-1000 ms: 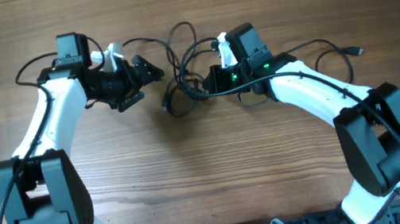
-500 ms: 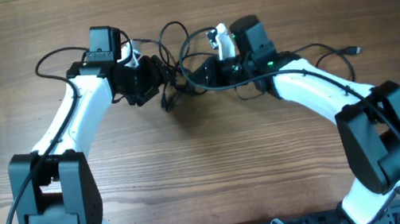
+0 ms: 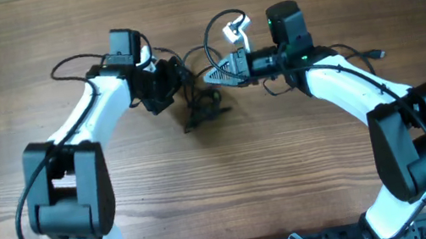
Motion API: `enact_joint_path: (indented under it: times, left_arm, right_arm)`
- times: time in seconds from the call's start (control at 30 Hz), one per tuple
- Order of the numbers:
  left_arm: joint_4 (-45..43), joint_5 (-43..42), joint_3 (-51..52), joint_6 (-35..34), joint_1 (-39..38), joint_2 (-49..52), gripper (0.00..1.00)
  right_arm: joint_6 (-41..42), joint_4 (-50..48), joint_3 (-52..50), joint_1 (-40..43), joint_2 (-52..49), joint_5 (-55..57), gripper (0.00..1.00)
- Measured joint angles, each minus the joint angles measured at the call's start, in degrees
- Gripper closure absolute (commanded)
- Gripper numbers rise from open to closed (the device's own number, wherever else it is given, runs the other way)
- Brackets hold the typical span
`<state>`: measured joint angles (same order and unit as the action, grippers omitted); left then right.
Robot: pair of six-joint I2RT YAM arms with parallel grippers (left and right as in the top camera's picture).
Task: Untangle cables
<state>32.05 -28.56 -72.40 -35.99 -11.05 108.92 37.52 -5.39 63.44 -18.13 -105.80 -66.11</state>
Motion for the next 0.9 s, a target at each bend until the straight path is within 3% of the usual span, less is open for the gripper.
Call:
enact_joint_path:
  times: [0.23,0.53,0.9]
  left_arm:
    - [-2.95,0.0,0.0,-0.39,-0.81,0.39,0.15]
    - [-3.45,0.44,0.0,-0.39,-0.81,0.39,0.15]
    - [-2.4,0.72,0.0,-0.39,-0.81,0.39,0.17]
  right_arm:
    - [1.62,-0.85,0.0,0.0,0.0,0.61,0.89]
    - [3.87,18.25,0.0,-2.32,-0.07,18.23,0.88]
    - [3.87,31.28,0.0,-10.88,-0.11,35.17,0.88]
